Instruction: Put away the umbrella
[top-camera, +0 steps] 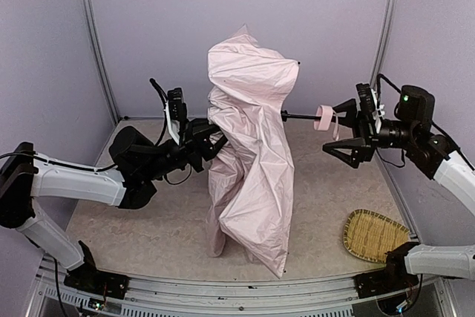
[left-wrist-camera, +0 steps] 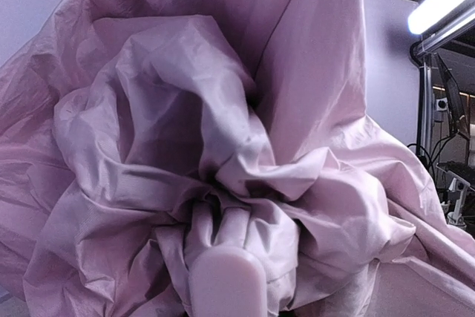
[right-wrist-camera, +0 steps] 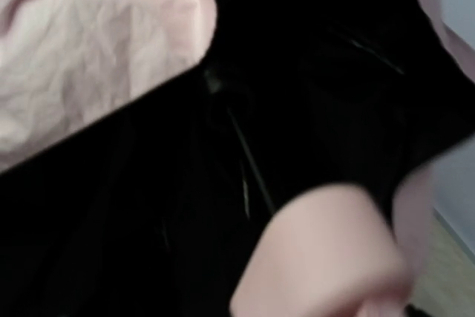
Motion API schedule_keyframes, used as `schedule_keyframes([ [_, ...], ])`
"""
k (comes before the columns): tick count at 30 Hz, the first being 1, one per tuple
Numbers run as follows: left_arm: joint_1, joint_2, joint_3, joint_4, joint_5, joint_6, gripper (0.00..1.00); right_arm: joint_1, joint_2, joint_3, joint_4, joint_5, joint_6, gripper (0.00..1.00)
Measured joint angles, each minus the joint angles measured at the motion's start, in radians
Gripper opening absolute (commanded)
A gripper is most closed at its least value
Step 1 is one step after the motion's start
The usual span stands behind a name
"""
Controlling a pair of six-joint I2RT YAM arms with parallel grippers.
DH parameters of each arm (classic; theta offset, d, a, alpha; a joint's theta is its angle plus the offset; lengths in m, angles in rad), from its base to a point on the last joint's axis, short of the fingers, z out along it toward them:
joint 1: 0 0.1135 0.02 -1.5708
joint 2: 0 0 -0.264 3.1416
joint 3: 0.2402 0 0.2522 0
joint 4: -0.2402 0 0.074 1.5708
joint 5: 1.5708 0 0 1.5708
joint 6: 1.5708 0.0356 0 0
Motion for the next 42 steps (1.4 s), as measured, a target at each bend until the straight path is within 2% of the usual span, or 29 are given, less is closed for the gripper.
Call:
schedule_keyframes([
  [3,-0.010,0.000,0.000,0.010,0.014,-0.004,0.00,0.000,0.035,0.012,0.047,-0.071,0.050,0.79],
  [10,-0.031,0.000,0.000,0.008,0.027,0.006,0.00,0.000,0.119,0.025,0.132,-0.195,0.192,0.35],
  [11,-0.032,0.000,0.000,0.007,0.028,0.007,0.00,0.000,0.123,0.025,0.137,-0.204,0.198,0.27],
  [12,-0.033,0.000,0.001,0.006,0.028,0.009,0.00,0.000,0.125,0.025,0.141,-0.217,0.211,0.11],
  [13,-0.034,0.000,0.003,0.002,0.028,0.011,0.00,0.000,0.125,0.025,0.145,-0.230,0.222,0.00],
  [19,-0.040,0.010,0.042,-0.057,0.038,0.046,0.00,0.024,0.126,0.040,0.128,-0.225,0.239,0.00],
  [25,-0.078,0.080,0.158,-0.119,0.084,0.087,0.00,0.190,0.198,0.164,0.006,-0.110,0.108,0.01],
  [29,-0.068,0.114,0.201,-0.099,0.105,0.084,0.00,0.193,0.217,0.207,-0.008,-0.085,0.063,0.05],
  [31,-0.067,0.133,0.220,-0.077,0.117,0.079,0.00,0.193,0.220,0.221,-0.005,-0.085,0.056,0.12],
  [36,-0.067,0.148,0.223,-0.041,0.117,0.069,0.00,0.196,0.219,0.234,-0.011,-0.078,0.015,0.53],
  [38,-0.079,0.149,0.220,-0.074,0.121,0.068,0.00,0.235,0.223,0.227,-0.024,-0.065,0.000,0.65],
  [40,-0.089,0.147,0.201,-0.096,0.131,0.067,0.00,0.261,0.214,0.188,-0.025,-0.049,-0.015,0.72],
  [42,-0.089,0.147,0.189,-0.118,0.134,0.066,0.00,0.265,0.194,0.150,-0.010,-0.029,-0.005,0.73],
])
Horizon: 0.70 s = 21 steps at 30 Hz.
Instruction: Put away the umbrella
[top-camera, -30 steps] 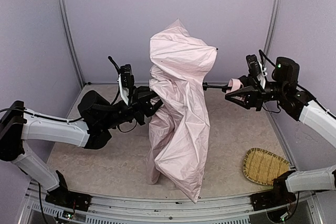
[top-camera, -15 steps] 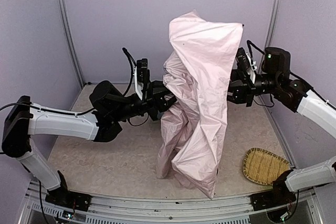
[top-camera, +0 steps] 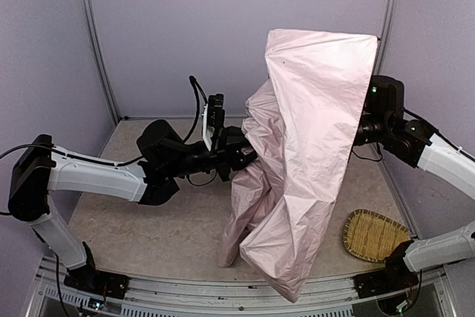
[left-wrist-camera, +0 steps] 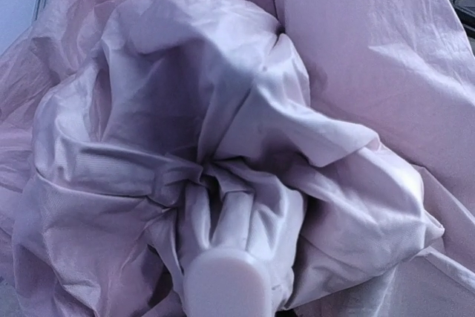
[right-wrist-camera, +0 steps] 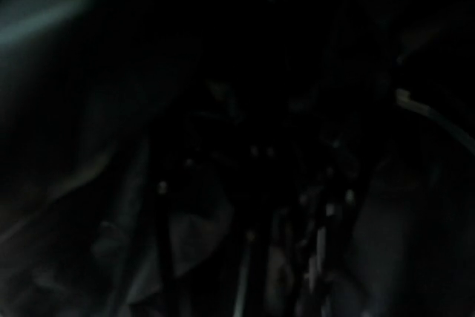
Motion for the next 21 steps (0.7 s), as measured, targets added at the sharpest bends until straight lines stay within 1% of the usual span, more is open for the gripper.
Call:
schedule_keyframes([
  [1,0.000,0.000,-0.006,-0.012,0.000,-0.002,0.00,0.000,-0.009,-0.016,0.011,0.012,0.010,0.72],
  [2,0.000,0.000,-0.008,-0.026,0.000,-0.002,0.00,0.001,-0.013,-0.026,0.023,0.020,0.018,0.67],
  [5,0.000,0.000,-0.009,-0.042,0.000,-0.005,0.00,0.002,-0.010,-0.030,0.061,0.029,0.047,0.38],
  [9,0.006,0.000,-0.010,-0.047,-0.011,-0.002,0.00,0.002,0.005,-0.027,0.075,0.030,0.082,0.12],
  [10,0.011,0.000,-0.011,-0.045,-0.011,-0.001,0.03,0.000,0.009,-0.025,0.074,0.035,0.086,0.07],
  [11,0.015,0.000,-0.013,-0.047,-0.014,-0.001,0.10,-0.002,0.011,-0.025,0.072,0.042,0.088,0.02],
  [12,0.017,0.000,-0.016,-0.046,-0.014,-0.001,0.20,-0.002,0.012,-0.024,0.070,0.046,0.087,0.00],
  [15,0.023,-0.003,-0.030,-0.040,-0.023,-0.002,0.49,-0.002,0.012,-0.024,0.059,0.064,0.084,0.00],
  [17,0.028,-0.014,-0.046,-0.040,-0.026,-0.005,0.64,-0.010,0.010,-0.024,0.051,0.094,0.082,0.00],
  [19,0.044,-0.032,-0.069,-0.040,-0.037,-0.010,0.75,-0.028,0.003,-0.024,0.034,0.120,0.080,0.00],
  [21,0.066,-0.053,-0.088,-0.044,-0.056,-0.007,0.81,-0.056,-0.008,-0.025,0.020,0.138,0.078,0.00],
])
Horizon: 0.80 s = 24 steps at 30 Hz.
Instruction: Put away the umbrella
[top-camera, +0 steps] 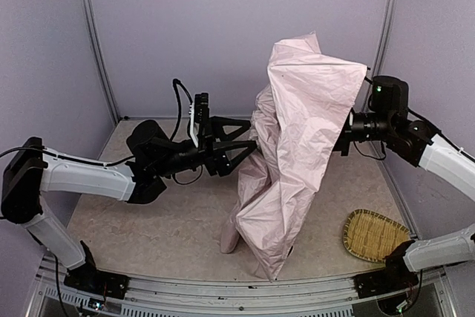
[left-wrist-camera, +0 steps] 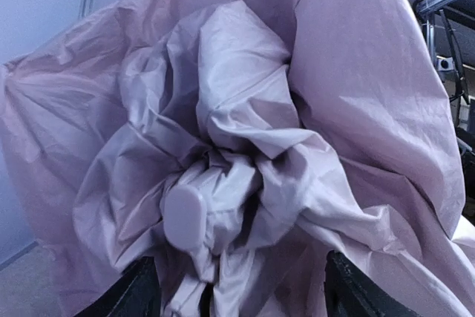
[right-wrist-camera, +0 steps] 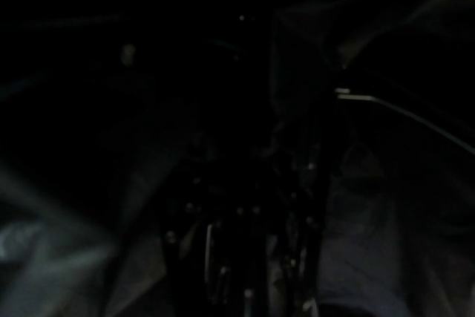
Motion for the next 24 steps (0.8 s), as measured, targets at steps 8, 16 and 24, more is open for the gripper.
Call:
schedule_keyframes([
  [8,0.043,-0.167,-0.121,-0.060,-0.143,0.083,0.88,-0.185,-0.047,0.029,-0.062,0.127,-0.013,0.00],
  [16,0.047,-0.270,-0.177,-0.130,-0.223,0.156,0.66,-0.246,0.054,0.363,-0.142,0.246,-0.082,0.00],
  [24,0.000,-0.186,-0.199,-0.137,-0.162,0.225,0.82,-0.251,0.093,0.554,-0.075,0.058,-0.051,0.00],
])
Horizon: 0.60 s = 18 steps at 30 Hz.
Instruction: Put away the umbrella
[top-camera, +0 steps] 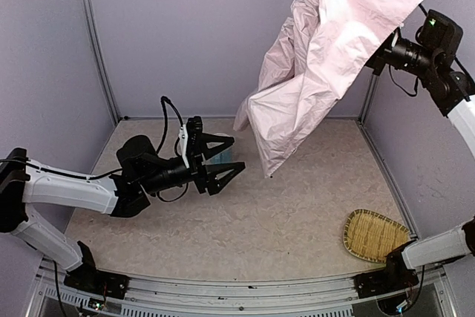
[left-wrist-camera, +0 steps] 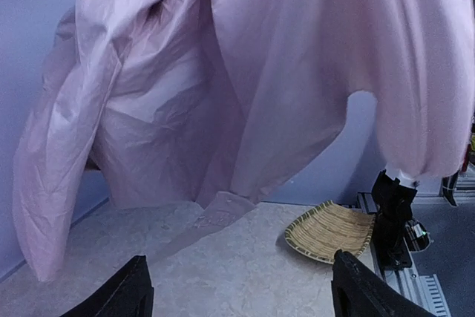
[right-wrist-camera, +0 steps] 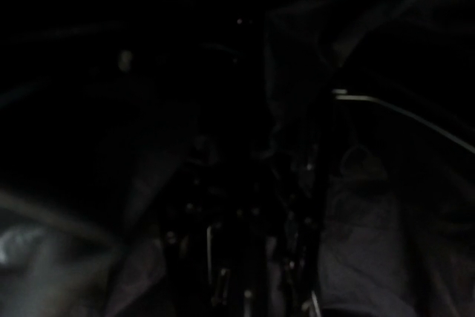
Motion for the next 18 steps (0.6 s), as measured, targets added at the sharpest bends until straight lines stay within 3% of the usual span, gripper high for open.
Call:
schedule_keyframes([
  [7,-0.019,0.151,0.097,-0.002,0.131,0.053,0.91,0.000,0.019,0.009,0.144,-0.186,0.126,0.00],
  [14,-0.091,0.231,0.110,0.111,0.280,0.012,0.87,0.000,0.052,0.048,0.208,-0.241,0.193,0.00],
  [18,-0.123,0.267,0.110,0.168,0.316,-0.024,0.77,0.000,0.058,0.048,0.213,-0.240,0.198,0.00],
])
